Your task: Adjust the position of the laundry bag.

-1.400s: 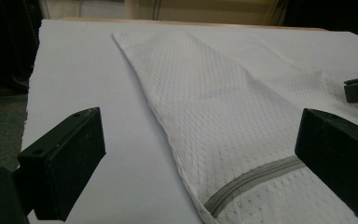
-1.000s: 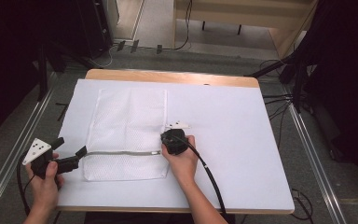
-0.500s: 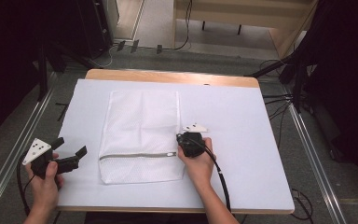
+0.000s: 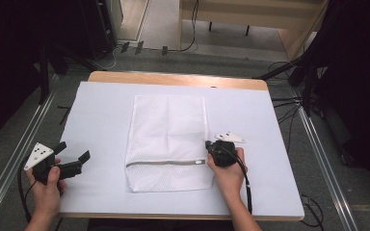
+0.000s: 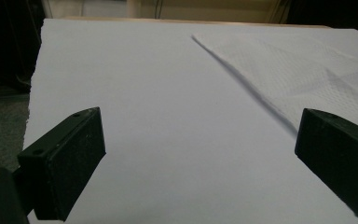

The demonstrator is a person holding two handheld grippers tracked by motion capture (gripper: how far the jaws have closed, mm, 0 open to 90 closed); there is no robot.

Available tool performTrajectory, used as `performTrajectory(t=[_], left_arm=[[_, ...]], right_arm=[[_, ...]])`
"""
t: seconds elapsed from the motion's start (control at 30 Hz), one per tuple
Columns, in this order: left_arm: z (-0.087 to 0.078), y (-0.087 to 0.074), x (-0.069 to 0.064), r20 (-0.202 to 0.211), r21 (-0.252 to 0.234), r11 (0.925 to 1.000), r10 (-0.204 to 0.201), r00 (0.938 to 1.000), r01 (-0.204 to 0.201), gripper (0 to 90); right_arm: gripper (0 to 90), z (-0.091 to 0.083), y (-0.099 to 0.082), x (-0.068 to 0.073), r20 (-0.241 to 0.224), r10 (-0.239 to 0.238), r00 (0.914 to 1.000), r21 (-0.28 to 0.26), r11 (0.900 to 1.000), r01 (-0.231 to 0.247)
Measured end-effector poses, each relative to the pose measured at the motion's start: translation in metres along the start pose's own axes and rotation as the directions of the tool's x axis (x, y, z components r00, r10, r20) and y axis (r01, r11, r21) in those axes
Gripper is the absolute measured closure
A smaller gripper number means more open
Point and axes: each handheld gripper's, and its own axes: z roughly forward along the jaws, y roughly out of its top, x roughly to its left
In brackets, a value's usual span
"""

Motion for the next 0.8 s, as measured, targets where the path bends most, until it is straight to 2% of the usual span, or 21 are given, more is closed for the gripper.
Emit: performTrajectory(t=[0.1, 0.13, 0.4, 0.53, 0.8], left_arm=[[0.0, 0.0, 0.0, 0.0, -0.001, 1.0, 0.0, 1.0, 0.0, 1.9], [0.0, 0.0, 0.0, -0.002, 0.0, 1.0, 0.0, 1.0, 0.0, 1.9], [0.0, 0.0, 0.0, -0.006, -0.001, 1.0, -0.002, 1.0, 0.002, 1.9], [0.0, -0.001, -0.001, -0.005, 0.0, 1.0, -0.001, 1.0, 0.001, 1.8], [0.0, 0.0, 0.0, -0.004, 0.003, 1.0, 0.001, 1.0, -0.001, 1.9]], right_arm=[[90.0, -0.004, -0.003, -0.007, 0.009, 0.007, 0.9999, 0.002, 1.0, -0.007], [90.0, -0.008, -0.005, -0.013, 0.014, 0.013, 0.9998, -0.001, 0.9999, -0.013], [90.0, -0.02, -0.012, -0.029, 0.034, 0.023, 0.9991, -0.007, 0.9997, -0.023], [90.0, -0.021, -0.014, -0.034, 0.04, 0.03, 0.9987, -0.008, 0.9995, -0.03], [90.0, -0.02, -0.017, -0.033, 0.041, 0.028, 0.9988, -0.008, 0.9996, -0.028]])
